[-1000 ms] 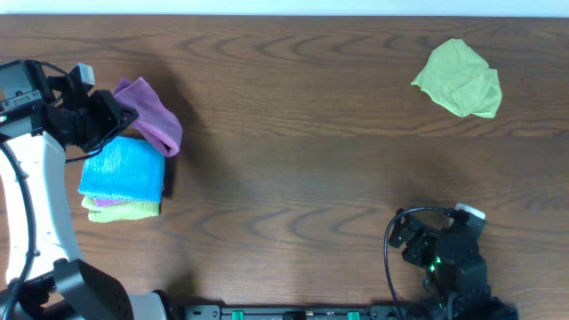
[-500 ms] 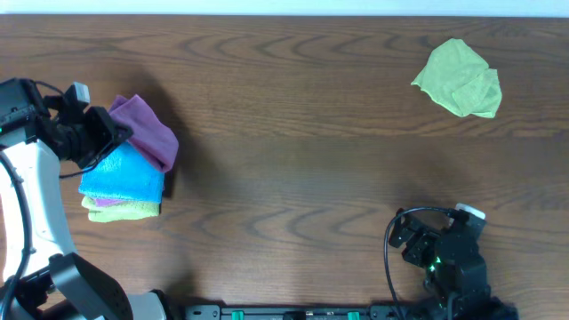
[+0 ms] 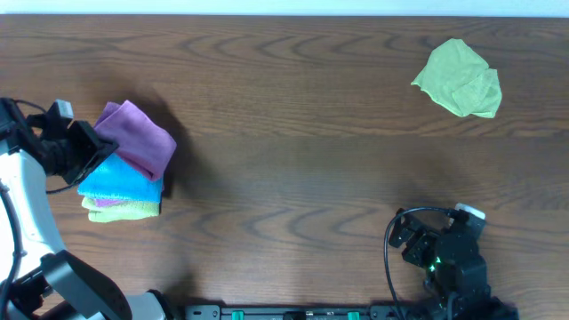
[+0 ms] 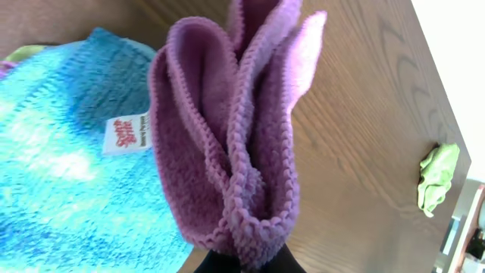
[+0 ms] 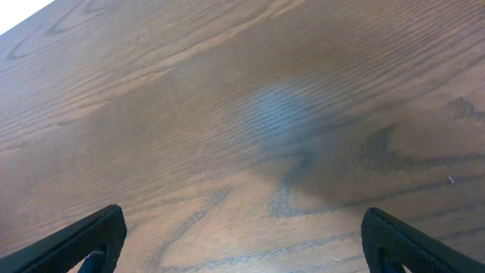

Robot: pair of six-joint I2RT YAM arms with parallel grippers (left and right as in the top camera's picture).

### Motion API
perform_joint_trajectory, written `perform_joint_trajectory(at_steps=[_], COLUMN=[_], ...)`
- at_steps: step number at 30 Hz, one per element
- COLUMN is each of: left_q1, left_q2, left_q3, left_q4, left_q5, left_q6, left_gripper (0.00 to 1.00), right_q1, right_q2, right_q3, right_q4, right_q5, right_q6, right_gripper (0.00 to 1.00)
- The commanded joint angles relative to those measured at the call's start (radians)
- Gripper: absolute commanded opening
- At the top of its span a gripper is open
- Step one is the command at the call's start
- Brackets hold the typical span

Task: Fold the cloth
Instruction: 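Lower the purple cloth onto the stack and open the left gripper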

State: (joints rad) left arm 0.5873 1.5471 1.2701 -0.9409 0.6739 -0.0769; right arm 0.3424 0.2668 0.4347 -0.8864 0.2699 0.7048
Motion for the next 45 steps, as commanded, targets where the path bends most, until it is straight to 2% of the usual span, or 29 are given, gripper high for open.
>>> perform_joint_trajectory(at_steps=[1,8,17,36,41,45], left_q1=[0.026,0.058,0.13,0.212,0.212,0.212], left_q2=[-0.003,-0.003,-0.003,-0.004,-0.004,-0.005], left_q3=[-0.007,-0.023,-0.207,-0.21,-0.21,-0.21], left_q4=[-0.013,-0.035,0.02,0.037,0.039,0.044], left_q5=[0.003,-0.02,-0.019,-0.026,-0.026,-0.026], left_q6=[0.026,0.037,0.044,0.043,0.043,0.039], left_gripper=[0.06,0.06,0.06,0.06,0.23,0.45], right_q1=[-0.005,-0.005,-0.005,-0.005,-0.005,-0.005], right_q2=[-0.006,-0.006,-0.006,-0.006,-0.006,-0.006], right_q3=[-0.006,-0.006,-0.006,-0.006,-0.006,-0.006], right_q4=[0.0,0.0,-0.001,0.0,0.0,0.0], right_q5=[0.018,0.018,0.018,0.018,0.018,0.018], right_q6=[0.013,0.012,0.013,0.012,0.013,0.013], right_gripper=[0.99,0.99,0.99,0.99,0.99,0.99])
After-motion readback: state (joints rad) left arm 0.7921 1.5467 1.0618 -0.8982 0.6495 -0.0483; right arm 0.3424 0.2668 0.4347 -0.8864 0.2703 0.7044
